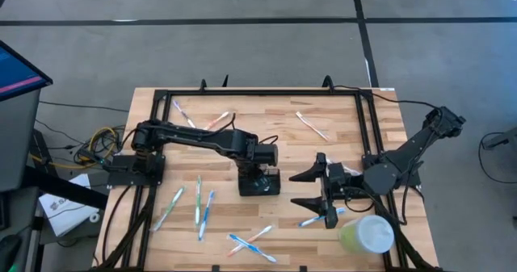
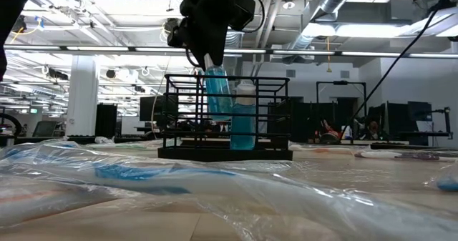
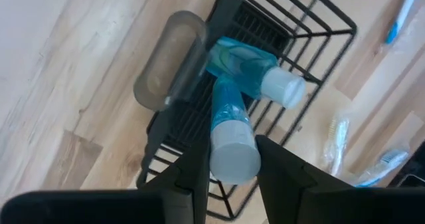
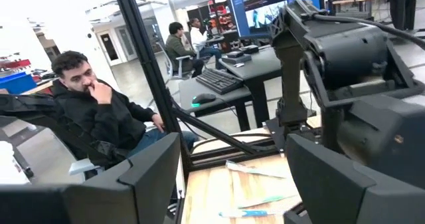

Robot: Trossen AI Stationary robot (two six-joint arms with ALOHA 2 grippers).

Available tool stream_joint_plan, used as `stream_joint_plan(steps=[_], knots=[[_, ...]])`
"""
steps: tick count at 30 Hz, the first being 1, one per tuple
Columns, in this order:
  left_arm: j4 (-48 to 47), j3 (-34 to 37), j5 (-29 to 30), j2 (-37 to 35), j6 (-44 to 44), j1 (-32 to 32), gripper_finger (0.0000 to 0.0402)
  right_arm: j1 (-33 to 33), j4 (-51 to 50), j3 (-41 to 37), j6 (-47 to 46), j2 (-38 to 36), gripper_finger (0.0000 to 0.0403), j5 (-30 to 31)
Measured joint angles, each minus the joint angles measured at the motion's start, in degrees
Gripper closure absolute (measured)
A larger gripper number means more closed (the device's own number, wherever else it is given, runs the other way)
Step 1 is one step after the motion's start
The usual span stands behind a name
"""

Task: Pick & Place toothbrushing station
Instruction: Put the mouthwash into the middle section of the mesh organizer

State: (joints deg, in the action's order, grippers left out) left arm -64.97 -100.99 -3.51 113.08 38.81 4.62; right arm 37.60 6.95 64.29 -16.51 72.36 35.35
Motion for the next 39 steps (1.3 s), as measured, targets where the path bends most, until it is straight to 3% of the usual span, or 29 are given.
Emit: stream_joint_plan(steps=[10, 39], knots=[[0.02, 0.02, -1.54, 3.13, -1.83, 0.00, 0.0309, -0.15, 0.32, 0.00, 0.00, 0.00, 0.0137, 0.02], [0.83, 0.17, -1.26, 3.61, -5.91, -0.55, 0.0309, -0.98, 0.14, 0.00, 0.44, 0.00, 0.0137, 0.46]])
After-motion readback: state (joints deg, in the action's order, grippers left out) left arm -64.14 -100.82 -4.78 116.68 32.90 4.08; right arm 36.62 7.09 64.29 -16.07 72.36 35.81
